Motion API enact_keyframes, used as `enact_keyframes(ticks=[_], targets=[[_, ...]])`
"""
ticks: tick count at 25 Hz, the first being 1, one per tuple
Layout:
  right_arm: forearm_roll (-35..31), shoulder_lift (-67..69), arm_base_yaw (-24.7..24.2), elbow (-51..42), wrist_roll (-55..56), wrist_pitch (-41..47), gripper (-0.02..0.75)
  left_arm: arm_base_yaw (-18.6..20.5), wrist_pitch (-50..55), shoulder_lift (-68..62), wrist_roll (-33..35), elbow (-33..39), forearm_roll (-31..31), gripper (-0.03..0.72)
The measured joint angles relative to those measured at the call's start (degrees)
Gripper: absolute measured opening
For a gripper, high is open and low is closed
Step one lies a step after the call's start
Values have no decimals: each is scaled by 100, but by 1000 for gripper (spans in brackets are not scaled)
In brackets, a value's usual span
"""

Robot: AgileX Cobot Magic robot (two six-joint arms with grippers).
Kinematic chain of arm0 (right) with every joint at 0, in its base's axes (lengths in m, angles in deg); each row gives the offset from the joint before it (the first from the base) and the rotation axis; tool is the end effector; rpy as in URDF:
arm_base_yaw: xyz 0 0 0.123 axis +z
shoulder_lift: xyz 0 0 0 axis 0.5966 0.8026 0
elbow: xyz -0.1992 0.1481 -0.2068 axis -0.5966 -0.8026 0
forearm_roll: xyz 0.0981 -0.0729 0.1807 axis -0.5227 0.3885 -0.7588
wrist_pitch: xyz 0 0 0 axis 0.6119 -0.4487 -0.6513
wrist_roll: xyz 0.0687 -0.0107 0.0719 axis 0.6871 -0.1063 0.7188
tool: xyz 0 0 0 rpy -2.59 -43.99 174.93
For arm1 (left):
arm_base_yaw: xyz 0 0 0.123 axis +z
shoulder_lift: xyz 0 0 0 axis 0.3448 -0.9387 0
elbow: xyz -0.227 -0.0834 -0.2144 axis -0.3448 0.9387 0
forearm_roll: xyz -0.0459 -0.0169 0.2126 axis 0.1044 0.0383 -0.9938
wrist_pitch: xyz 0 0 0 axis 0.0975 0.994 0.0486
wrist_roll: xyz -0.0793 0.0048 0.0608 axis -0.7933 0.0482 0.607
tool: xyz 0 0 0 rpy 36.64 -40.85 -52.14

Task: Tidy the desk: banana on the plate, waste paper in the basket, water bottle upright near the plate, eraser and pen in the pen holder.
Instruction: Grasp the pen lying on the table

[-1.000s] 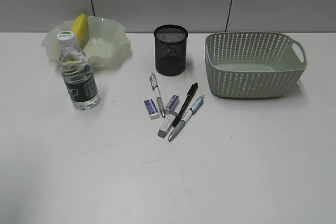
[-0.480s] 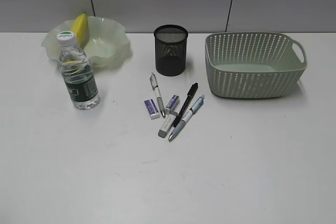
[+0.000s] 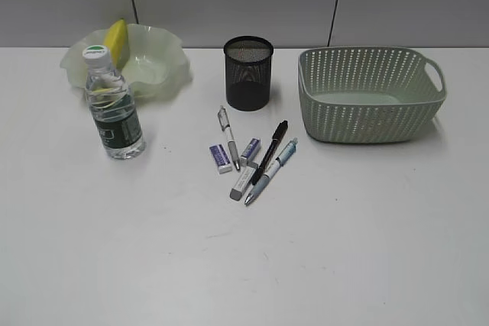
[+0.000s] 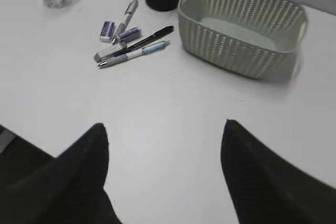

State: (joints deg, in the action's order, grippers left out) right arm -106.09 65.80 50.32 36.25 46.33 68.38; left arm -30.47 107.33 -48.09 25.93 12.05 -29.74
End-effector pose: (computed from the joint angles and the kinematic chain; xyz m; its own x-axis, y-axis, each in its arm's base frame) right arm -0.0139 0.0187 0.3149 -0.3865 -0.2636 -0.8838 -0.4863 0.8725 -0.0475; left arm -0.0679 0.0182 0.2670 -0.4100 0.0163 -0.9120 0.1031 0.9943 -0.0285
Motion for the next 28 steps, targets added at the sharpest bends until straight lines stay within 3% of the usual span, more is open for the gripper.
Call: enact_keyframes(ticks=[5, 9, 18, 28], targets=[[-284, 2217, 0, 945, -449, -123, 489, 0, 0, 0, 0, 0, 0, 398], [-328, 3982, 117, 1962, -165, -40, 467, 0, 0, 0, 0, 0, 0, 391], [849, 7383, 1596, 4209, 3365, 964, 398, -11, 0, 0, 0, 0, 6, 384], [509, 9895, 1712, 5685, 5781, 1215, 391, -206, 0, 0, 0, 0, 6, 382]])
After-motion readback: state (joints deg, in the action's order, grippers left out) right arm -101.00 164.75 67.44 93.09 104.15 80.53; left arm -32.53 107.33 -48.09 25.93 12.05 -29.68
